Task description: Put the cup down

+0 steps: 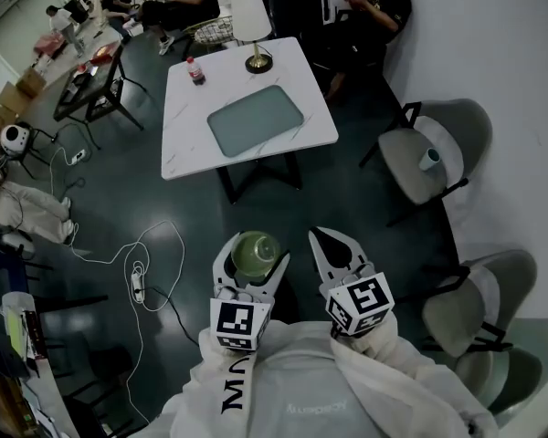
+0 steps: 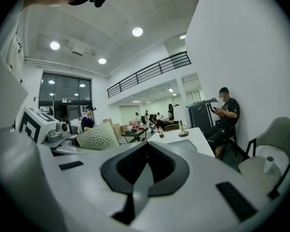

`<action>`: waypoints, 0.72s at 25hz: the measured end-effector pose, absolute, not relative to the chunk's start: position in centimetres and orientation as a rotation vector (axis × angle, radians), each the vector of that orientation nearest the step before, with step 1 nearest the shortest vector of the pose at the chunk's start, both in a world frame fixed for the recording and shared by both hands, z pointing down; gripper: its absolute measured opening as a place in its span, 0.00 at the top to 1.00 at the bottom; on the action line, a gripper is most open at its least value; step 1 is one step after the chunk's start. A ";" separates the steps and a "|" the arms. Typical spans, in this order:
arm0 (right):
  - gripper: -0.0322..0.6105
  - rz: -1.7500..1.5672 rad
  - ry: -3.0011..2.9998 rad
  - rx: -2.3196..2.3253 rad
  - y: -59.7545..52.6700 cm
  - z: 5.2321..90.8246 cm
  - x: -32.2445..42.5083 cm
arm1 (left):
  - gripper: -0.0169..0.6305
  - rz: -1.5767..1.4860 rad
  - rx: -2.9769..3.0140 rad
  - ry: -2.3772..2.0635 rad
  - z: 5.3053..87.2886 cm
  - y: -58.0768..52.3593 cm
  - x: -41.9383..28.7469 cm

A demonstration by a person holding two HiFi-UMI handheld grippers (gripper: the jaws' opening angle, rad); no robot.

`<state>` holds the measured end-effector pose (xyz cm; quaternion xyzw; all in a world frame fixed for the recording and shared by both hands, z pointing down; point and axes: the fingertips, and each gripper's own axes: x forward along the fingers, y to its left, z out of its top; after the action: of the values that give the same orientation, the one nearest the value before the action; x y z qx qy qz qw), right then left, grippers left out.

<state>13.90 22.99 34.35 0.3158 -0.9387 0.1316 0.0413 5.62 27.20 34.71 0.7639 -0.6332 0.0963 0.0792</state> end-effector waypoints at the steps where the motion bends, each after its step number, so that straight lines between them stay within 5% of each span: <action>1: 0.94 0.401 -2.870 0.967 22.2 34.4 13.2 | 0.38 0.292 2.285 -1.891 34.7 26.3 5.0; 18: 0.94 0.369 -2.844 0.930 11.9 34.0 1.9 | 0.38 0.280 2.270 -1.876 34.2 15.5 -6.1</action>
<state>1.94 11.87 33.97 0.3079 -0.9414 0.1221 0.0635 -6.11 15.50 34.23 0.7641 -0.6316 0.0941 0.0918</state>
